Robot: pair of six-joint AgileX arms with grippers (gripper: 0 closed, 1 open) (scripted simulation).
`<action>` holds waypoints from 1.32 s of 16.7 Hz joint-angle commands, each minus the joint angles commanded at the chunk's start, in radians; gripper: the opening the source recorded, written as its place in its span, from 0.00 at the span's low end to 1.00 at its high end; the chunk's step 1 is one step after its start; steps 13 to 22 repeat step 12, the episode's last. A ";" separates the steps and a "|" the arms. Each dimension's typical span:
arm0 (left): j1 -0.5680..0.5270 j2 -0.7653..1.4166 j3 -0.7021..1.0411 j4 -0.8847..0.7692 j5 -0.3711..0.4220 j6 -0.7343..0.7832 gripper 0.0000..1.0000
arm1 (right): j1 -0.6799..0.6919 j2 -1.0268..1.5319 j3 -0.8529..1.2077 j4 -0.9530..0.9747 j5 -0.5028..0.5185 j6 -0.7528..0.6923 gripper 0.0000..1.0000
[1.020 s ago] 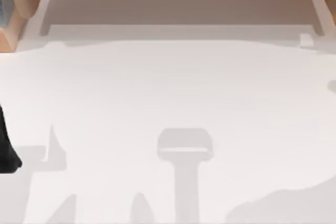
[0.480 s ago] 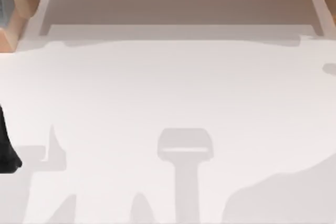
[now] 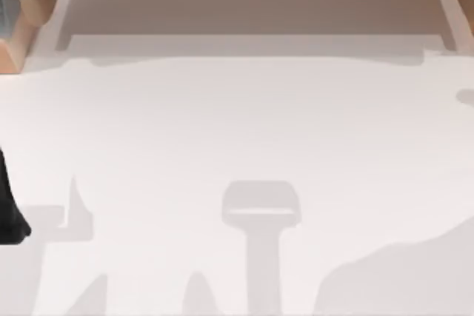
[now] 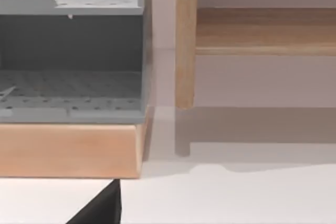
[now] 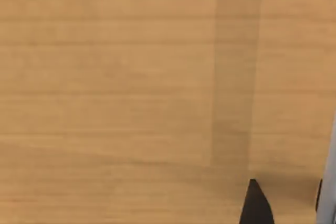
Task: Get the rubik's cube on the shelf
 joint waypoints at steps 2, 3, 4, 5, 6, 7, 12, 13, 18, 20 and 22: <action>0.000 0.000 0.000 0.000 0.000 0.000 1.00 | 0.000 0.000 0.000 0.000 0.000 0.000 0.68; 0.000 0.000 0.000 0.000 0.000 0.000 1.00 | 0.000 0.000 0.000 0.000 0.000 0.000 0.75; 0.000 0.000 0.000 0.000 0.000 0.000 1.00 | 0.000 0.000 0.000 0.000 0.000 0.000 0.83; 0.000 0.000 0.000 0.000 0.000 0.000 1.00 | 0.000 0.000 0.000 0.000 0.000 0.000 0.90; 0.000 0.000 0.000 0.000 0.000 0.000 1.00 | 0.000 0.000 0.000 0.000 0.000 0.000 0.98; 0.000 0.000 0.000 0.000 0.000 0.000 1.00 | 0.000 0.000 0.000 0.000 0.000 0.000 1.00; 0.000 0.000 0.000 0.000 0.000 0.000 1.00 | 0.000 0.000 0.000 0.000 0.000 0.000 1.00; 0.000 0.000 0.000 0.000 0.000 0.000 1.00 | 0.000 0.000 0.000 0.000 0.000 0.000 1.00; 0.000 0.000 0.000 0.000 0.000 0.000 1.00 | 0.000 0.000 0.000 0.000 0.000 0.000 1.00; 0.000 0.000 0.000 0.000 0.000 0.000 1.00 | 0.000 0.000 0.000 0.000 0.000 0.000 1.00; 0.000 0.000 0.000 0.000 0.000 0.000 1.00 | 0.000 0.000 0.000 0.000 0.000 0.000 1.00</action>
